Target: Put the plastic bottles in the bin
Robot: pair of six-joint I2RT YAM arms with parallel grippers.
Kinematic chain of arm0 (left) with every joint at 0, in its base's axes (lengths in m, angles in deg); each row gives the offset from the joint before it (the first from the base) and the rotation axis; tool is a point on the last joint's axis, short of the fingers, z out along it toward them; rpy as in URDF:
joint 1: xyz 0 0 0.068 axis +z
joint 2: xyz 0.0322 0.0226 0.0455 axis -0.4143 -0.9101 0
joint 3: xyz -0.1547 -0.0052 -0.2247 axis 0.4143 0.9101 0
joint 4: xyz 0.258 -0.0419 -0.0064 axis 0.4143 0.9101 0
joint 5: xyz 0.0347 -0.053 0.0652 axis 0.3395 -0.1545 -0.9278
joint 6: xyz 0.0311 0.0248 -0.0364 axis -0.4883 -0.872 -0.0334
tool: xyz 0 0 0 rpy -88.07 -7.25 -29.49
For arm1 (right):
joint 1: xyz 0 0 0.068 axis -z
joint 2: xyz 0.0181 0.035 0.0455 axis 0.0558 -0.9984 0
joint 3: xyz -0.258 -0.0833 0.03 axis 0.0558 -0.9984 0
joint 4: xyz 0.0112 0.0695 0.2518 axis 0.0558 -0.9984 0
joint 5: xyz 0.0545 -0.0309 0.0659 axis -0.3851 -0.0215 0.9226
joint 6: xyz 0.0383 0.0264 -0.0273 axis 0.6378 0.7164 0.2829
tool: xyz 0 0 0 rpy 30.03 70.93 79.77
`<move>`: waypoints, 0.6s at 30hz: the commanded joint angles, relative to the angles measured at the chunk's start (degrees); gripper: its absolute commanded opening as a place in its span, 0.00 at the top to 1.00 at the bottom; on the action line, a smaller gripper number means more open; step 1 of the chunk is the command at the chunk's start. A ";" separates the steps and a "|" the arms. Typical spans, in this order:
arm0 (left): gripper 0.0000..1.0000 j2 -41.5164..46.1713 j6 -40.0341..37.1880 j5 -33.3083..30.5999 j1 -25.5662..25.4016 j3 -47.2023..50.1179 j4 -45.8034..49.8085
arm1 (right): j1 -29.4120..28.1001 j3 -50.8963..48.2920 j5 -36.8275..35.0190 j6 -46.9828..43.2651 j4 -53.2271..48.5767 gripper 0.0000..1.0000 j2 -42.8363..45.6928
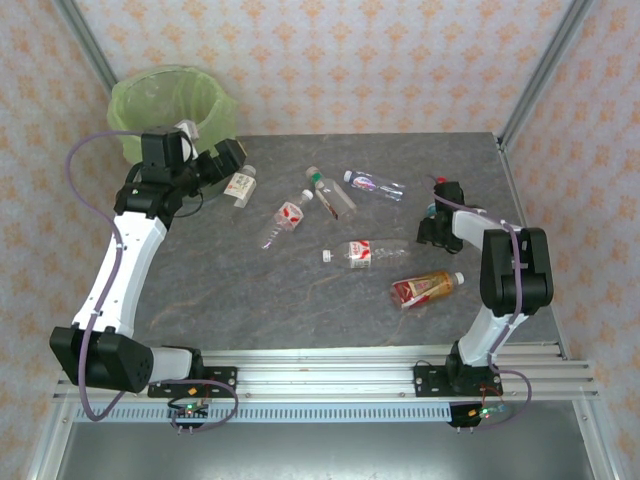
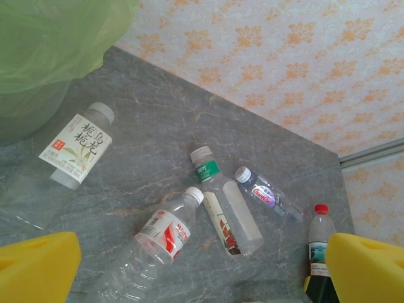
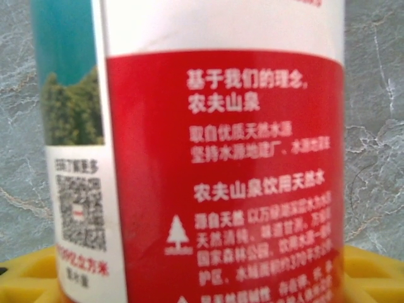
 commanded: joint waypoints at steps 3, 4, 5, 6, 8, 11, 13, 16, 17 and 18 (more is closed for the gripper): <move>0.00 -0.58 -0.09 0.51 -0.23 0.22 -1.04 | 0.15 -2.04 -1.13 0.80 0.64 0.53 1.69; 0.00 -1.07 -0.49 1.56 -0.31 -0.17 -0.81 | 0.18 -2.26 -1.28 1.09 0.86 0.53 1.87; 0.00 -1.47 -0.89 2.63 -0.26 -0.54 -0.65 | 0.16 -2.46 -1.36 1.25 1.08 0.54 2.15; 0.00 -1.91 -0.82 2.95 -0.38 -0.75 -0.71 | 0.20 -2.49 -1.33 1.36 1.17 0.55 2.56; 0.00 -2.11 -0.50 2.11 -0.47 -0.61 -1.03 | 0.14 -2.66 -1.40 1.60 1.29 0.55 3.35; 0.00 -2.40 0.03 1.23 -0.41 -0.39 -1.34 | 0.13 -2.94 -1.42 2.00 1.57 0.56 5.11; 0.00 -2.53 0.18 1.62 -0.50 -0.25 -1.72 | 0.11 -3.31 -1.32 2.18 2.01 0.56 6.51; 0.00 -2.92 -0.03 2.23 -0.57 -0.43 -1.75 | -0.07 -4.37 -0.67 1.83 3.64 0.57 9.01; 0.00 -3.07 -0.14 2.62 -0.53 -0.47 -1.91 | -0.15 -4.64 -0.34 1.70 4.03 0.57 9.90; 0.00 -3.18 -0.09 3.19 -0.55 -0.38 -2.19 | -0.28 -5.02 -0.10 1.63 4.53 0.57 10.87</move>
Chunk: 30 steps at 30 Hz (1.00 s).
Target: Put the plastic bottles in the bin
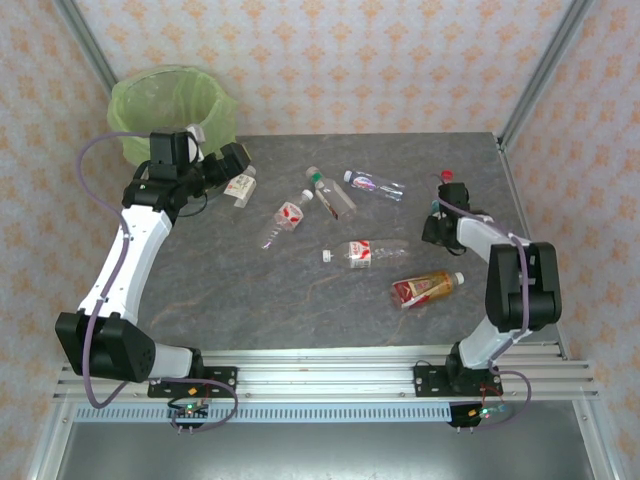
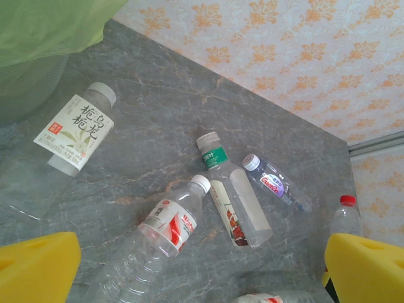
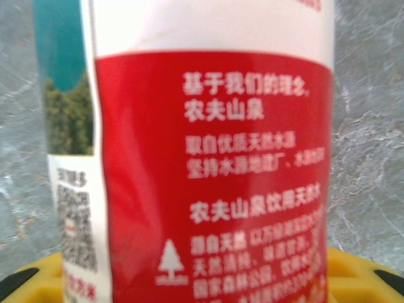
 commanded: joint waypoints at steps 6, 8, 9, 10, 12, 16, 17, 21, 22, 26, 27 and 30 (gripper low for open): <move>0.00 -1.15 -0.39 4.06 -1.40 -0.73 -3.74 | -1.51 -4.42 2.52 -0.43 6.98 0.58 9.92; 0.00 -1.56 -0.31 4.66 -2.02 -0.66 -4.44 | -2.33 -5.60 6.13 -0.53 9.36 0.58 12.75; 0.00 -1.75 -0.18 4.88 -2.36 -0.65 -4.88 | -2.88 -6.14 7.29 -0.38 10.51 0.58 13.90; 0.00 -2.00 -0.15 5.23 -2.81 -0.65 -5.31 | -3.68 -6.74 8.36 -0.15 11.75 0.58 15.21; 0.00 -2.79 -0.25 5.79 -3.79 -0.97 -5.71 | -5.18 -7.73 9.48 0.42 14.20 0.58 17.20; 0.00 -4.74 -0.97 5.94 -6.01 -2.65 -5.19 | -8.03 -8.10 11.96 0.31 16.32 0.57 19.82; 0.00 -5.25 -1.18 6.06 -6.63 -2.99 -5.02 | -8.76 -8.16 12.71 0.23 16.62 0.57 20.35; 0.00 -7.11 -1.74 6.54 -8.71 -4.22 -4.97 | -12.54 -7.92 14.81 -1.55 17.61 0.57 22.23; 0.00 -7.56 -1.83 6.87 -9.19 -4.52 -5.11 | -13.59 -7.97 15.13 -2.16 18.09 0.57 22.62; 0.00 -9.76 -0.95 10.13 -11.24 -5.36 -7.62 | -17.02 -8.05 16.60 -2.52 20.95 0.58 23.51; 0.00 -10.34 -0.64 11.18 -11.66 -5.58 -8.28 | -17.70 -8.06 16.79 -2.46 21.43 0.58 23.53; 0.00 -12.40 -0.06 13.70 -13.25 -6.91 -9.64 | -19.37 -7.71 17.18 -2.74 22.21 0.58 23.29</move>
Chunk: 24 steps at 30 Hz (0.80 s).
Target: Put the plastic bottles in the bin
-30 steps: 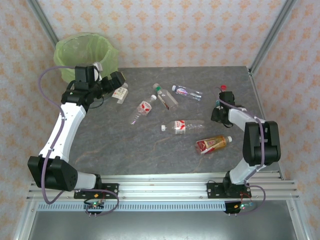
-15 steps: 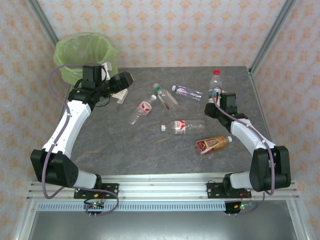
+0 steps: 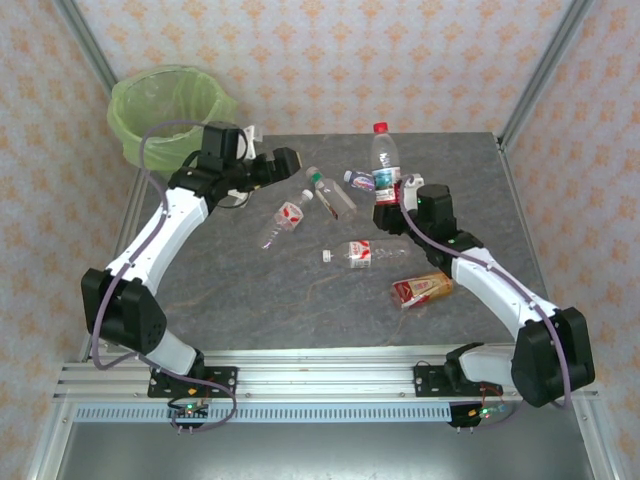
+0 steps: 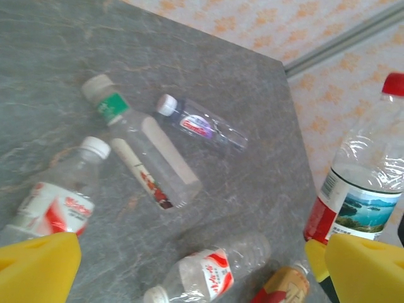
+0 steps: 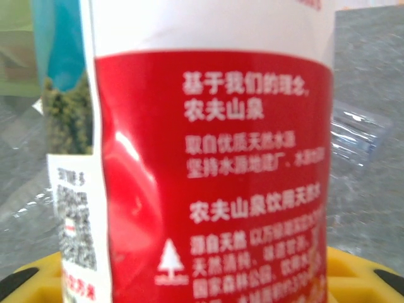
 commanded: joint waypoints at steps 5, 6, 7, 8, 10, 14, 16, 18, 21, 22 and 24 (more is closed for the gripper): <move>0.00 -3.29 0.26 3.70 -3.68 -3.85 -5.37 | -3.84 0.38 3.79 -2.74 4.45 0.59 0.32; 0.00 -3.72 1.95 3.86 -4.03 -4.02 -5.87 | -4.43 0.39 4.27 -2.77 4.72 0.59 0.07; 0.00 -4.24 2.23 3.93 -4.45 -4.35 -6.44 | -4.96 0.48 4.82 -2.78 5.27 0.59 -0.27; 0.00 -4.72 2.20 4.00 -4.91 -4.97 -6.62 | -5.51 0.79 5.48 -2.91 5.35 0.59 -0.69; 0.00 -5.66 1.99 4.07 -5.53 -5.94 -6.66 | -6.60 1.58 6.34 -3.02 5.43 0.60 -1.66; 0.00 -7.30 1.64 4.08 -6.21 -8.61 -5.83 | -9.11 3.34 8.71 -3.87 5.70 0.60 -3.37; 0.00 -7.98 1.38 4.00 -6.30 -9.77 -5.46 | -10.05 4.21 9.82 -4.24 5.79 0.60 -3.99; 0.00 -8.77 1.08 4.08 -6.39 -11.09 -4.60 | -10.79 5.09 10.65 -4.47 5.89 0.60 -4.64; 0.02 -10.04 0.94 4.04 -6.42 -13.29 -3.20 | -11.75 6.25 11.61 -4.97 5.92 0.60 -5.56; 0.02 -10.39 0.94 4.07 -6.48 -13.87 -2.83 | -11.92 6.59 11.83 -5.06 6.05 0.60 -5.85; 0.03 -10.97 -0.54 3.91 -6.48 -14.73 -2.36 | -12.33 7.12 12.35 -5.06 6.37 0.60 -6.23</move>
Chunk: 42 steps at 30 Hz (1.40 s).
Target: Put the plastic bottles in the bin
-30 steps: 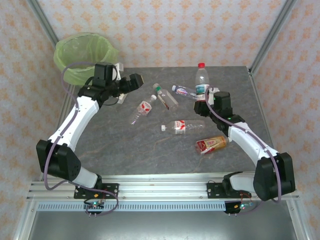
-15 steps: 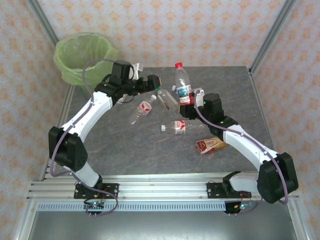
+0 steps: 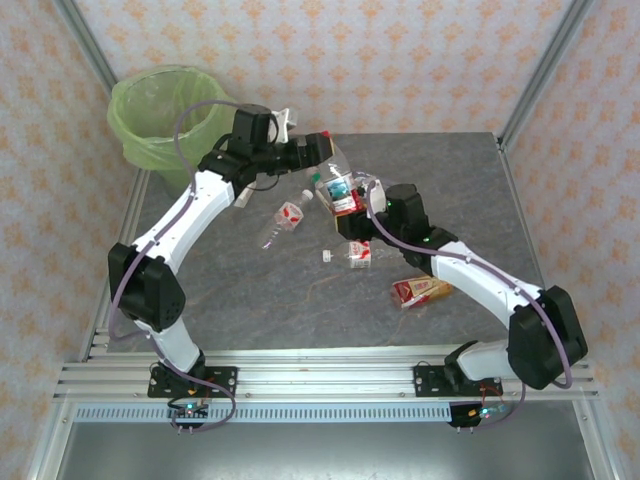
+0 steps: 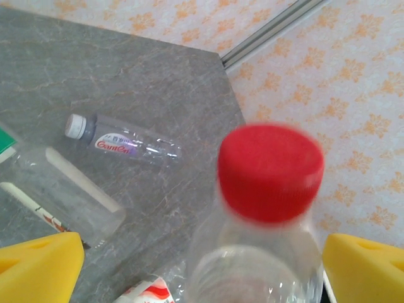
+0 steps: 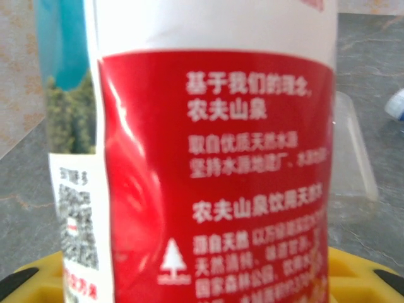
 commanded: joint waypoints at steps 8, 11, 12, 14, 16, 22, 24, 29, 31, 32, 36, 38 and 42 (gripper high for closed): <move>0.09 -3.61 -2.47 1.33 -0.71 -5.37 3.15 | -2.41 4.64 5.55 -2.44 3.50 0.60 -1.91; 0.15 -3.72 -2.80 1.51 -0.92 -5.46 3.37 | -2.46 4.39 5.51 -1.57 4.98 0.60 -1.97; 0.18 -3.73 -2.98 1.43 -0.93 -5.35 3.57 | -2.46 4.26 5.62 -1.26 5.62 0.60 -1.98; 0.26 -3.48 -3.38 1.36 -0.99 -5.03 3.90 | -2.46 4.22 5.56 -0.97 5.85 0.60 -2.14; 0.33 -3.24 -3.75 0.95 -1.02 -4.78 4.22 | -2.54 4.21 5.30 -1.19 5.55 0.60 -2.20; 0.38 -2.26 -4.73 -0.71 -0.93 -4.96 5.01 | -2.47 3.38 3.68 -1.85 5.15 0.60 -2.48; 0.34 -1.73 -4.76 -1.54 -0.60 -5.06 5.14 | -2.47 3.01 3.27 -1.82 5.06 0.60 -2.52; 0.21 -0.02 -4.81 -3.25 0.54 -4.32 5.08 | -2.47 2.50 2.25 -1.36 5.28 0.60 -2.13; 0.21 0.76 -3.78 -3.12 1.42 -3.34 4.02 | -2.44 2.40 1.88 -1.49 5.41 0.60 -2.07; 0.21 1.11 -3.04 -2.53 2.08 -2.72 3.22 | -2.53 2.39 1.88 -1.73 5.41 0.60 -2.01; 0.22 1.94 -1.06 0.86 4.33 -1.00 0.66 | -2.52 2.70 2.03 -2.26 4.85 0.60 -2.33; 0.22 2.39 -1.11 0.60 5.25 -0.85 0.97 | -2.52 2.84 2.14 -2.39 4.64 0.59 -2.54; 0.24 3.44 -2.23 -0.97 6.32 -0.85 2.01 | -2.46 2.85 2.32 -2.24 4.65 0.59 -2.87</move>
